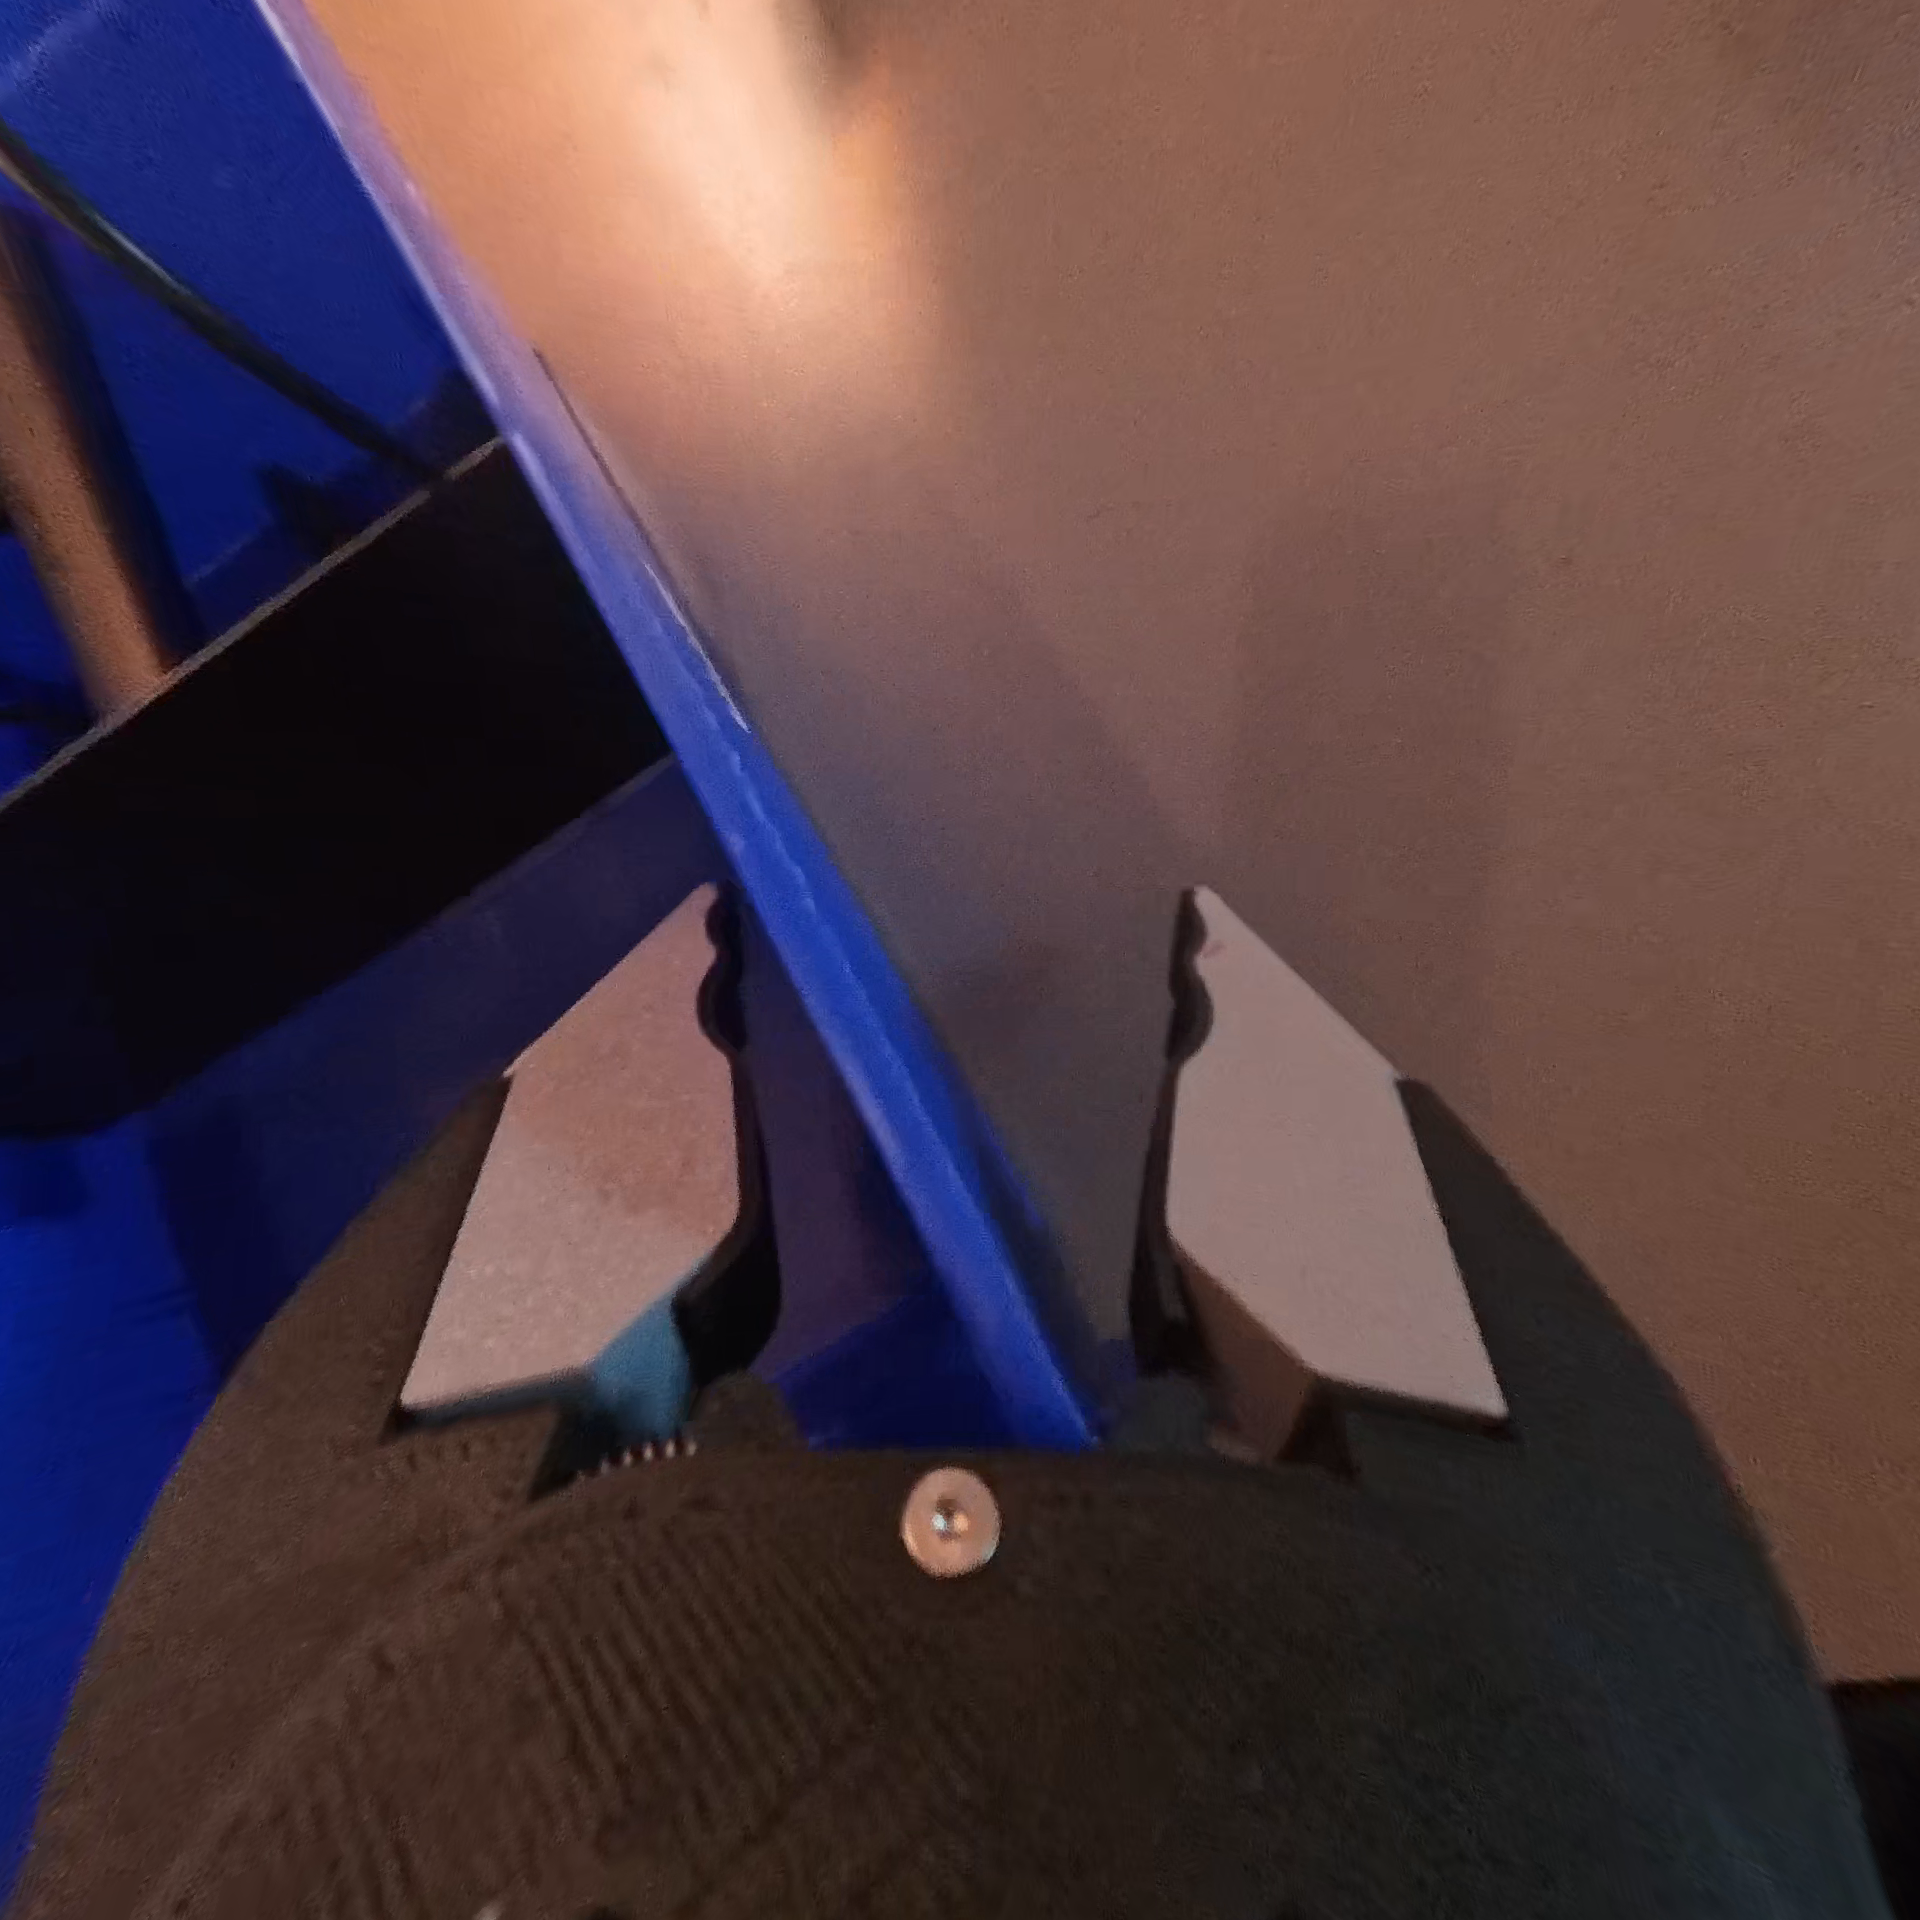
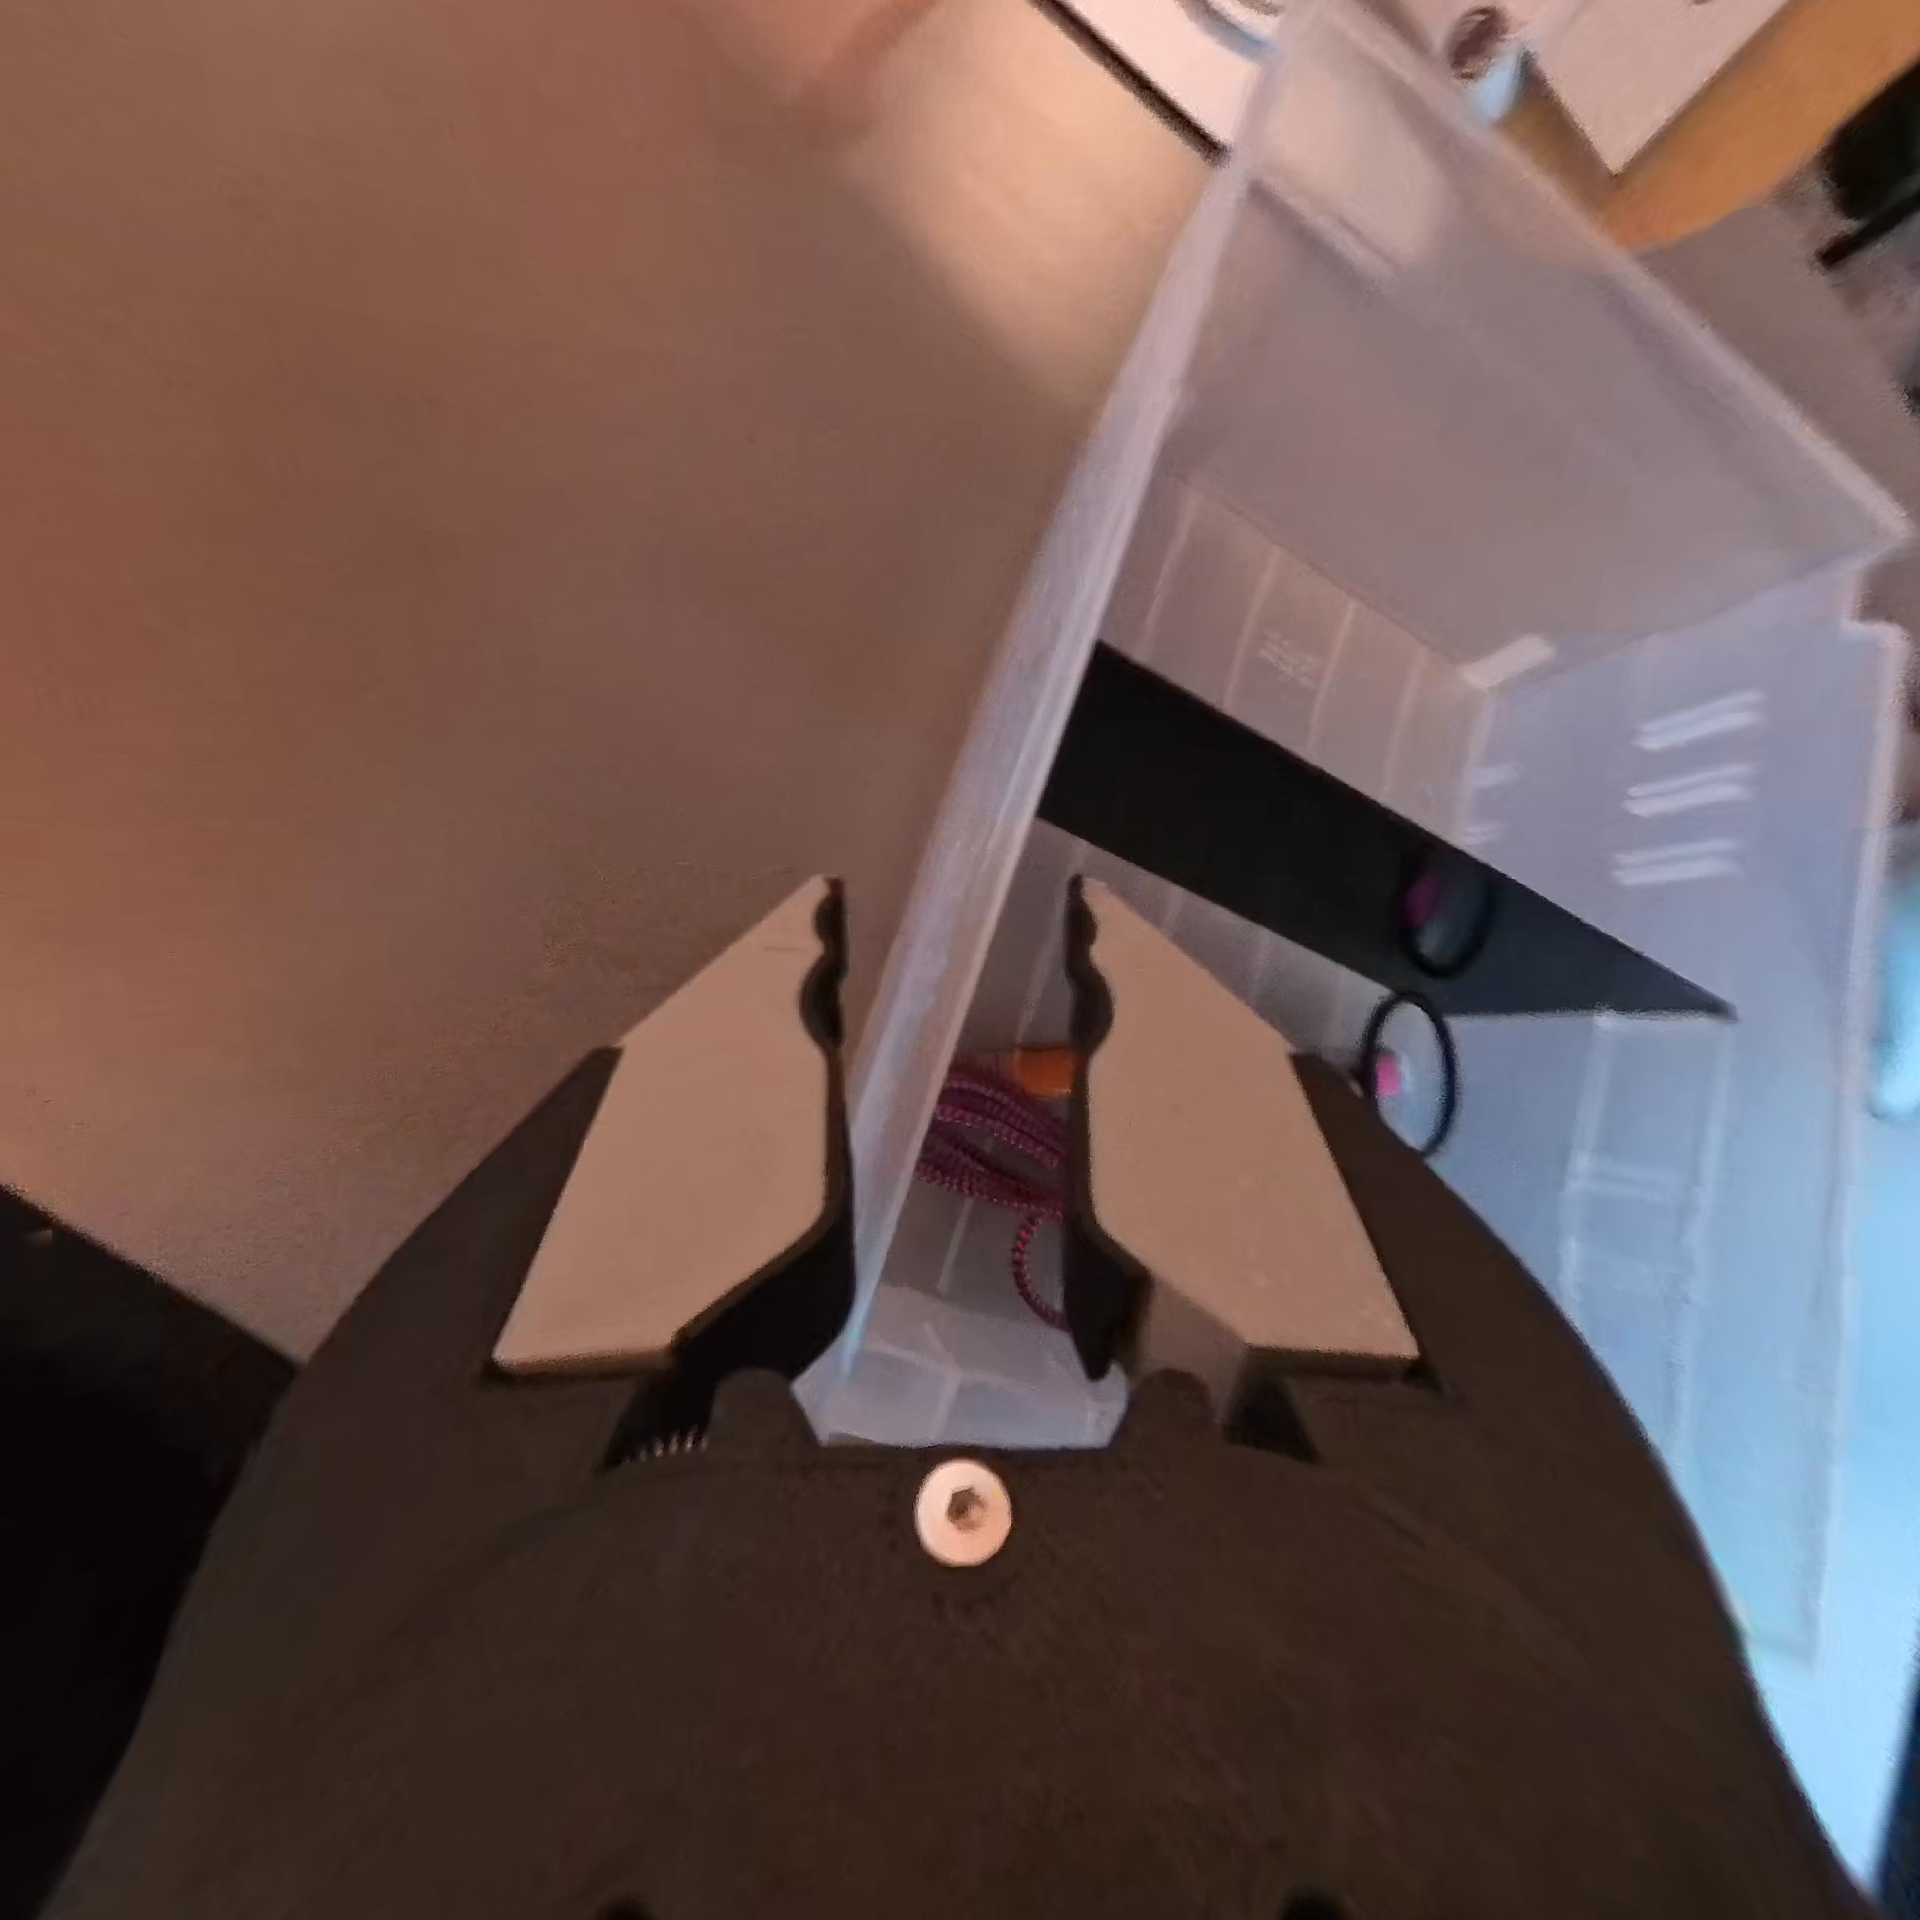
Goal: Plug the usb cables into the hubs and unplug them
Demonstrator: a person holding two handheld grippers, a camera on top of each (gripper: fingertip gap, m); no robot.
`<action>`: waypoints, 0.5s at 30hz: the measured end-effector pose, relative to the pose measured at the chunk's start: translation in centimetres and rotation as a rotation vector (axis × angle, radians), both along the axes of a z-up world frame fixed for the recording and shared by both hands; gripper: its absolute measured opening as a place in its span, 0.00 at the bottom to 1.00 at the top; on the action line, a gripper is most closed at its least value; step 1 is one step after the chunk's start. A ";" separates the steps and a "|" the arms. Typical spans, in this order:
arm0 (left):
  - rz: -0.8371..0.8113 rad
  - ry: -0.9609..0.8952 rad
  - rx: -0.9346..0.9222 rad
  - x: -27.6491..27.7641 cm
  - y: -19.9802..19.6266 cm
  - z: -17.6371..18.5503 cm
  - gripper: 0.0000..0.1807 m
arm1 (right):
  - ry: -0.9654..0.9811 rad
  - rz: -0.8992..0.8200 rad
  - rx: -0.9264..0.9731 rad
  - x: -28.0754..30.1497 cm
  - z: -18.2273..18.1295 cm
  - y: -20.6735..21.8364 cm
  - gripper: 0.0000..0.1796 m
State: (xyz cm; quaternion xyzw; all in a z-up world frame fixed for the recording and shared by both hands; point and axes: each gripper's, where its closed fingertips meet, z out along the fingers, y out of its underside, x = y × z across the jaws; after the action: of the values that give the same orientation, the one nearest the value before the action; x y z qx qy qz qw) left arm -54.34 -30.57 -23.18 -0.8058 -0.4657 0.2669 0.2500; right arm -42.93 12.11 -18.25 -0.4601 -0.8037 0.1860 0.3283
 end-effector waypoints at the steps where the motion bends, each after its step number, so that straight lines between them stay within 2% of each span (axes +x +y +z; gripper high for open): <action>1: -0.006 -0.014 0.020 0.2 0.2 -0.2 0.47 | 0.012 -0.029 0.040 0.0 0.3 1.2 0.16; 2: -0.015 -0.036 0.031 0.4 0.4 -0.5 0.44 | 0.017 -0.048 0.068 0.1 0.6 2.3 0.09; 4: -0.022 -0.046 0.022 0.5 0.4 -0.7 0.36 | -0.003 -0.084 0.078 0.5 0.6 4.1 0.04; 10: 0.006 0.006 -0.114 0.3 -2.6 -0.3 0.20 | -0.058 -0.229 -0.048 1.5 0.7 9.8 0.07; 11: 0.008 0.016 -0.106 0.2 -3.0 -0.1 0.18 | -0.076 -0.256 -0.094 1.9 0.6 10.6 0.06; 13: 0.042 0.025 -0.073 0.2 -4.0 0.4 0.09 | -0.104 -0.307 -0.146 2.6 0.5 11.9 0.02; 15: 0.042 0.005 -0.051 0.5 -4.1 0.5 0.09 | -0.108 -0.389 -0.107 3.2 0.4 13.7 0.01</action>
State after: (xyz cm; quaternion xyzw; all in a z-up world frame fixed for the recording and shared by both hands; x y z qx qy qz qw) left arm -53.80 -34.62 -22.70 -0.8012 -0.4750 0.2860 0.2250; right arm -39.78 25.77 -17.81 -0.6326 -0.7052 0.1369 0.2895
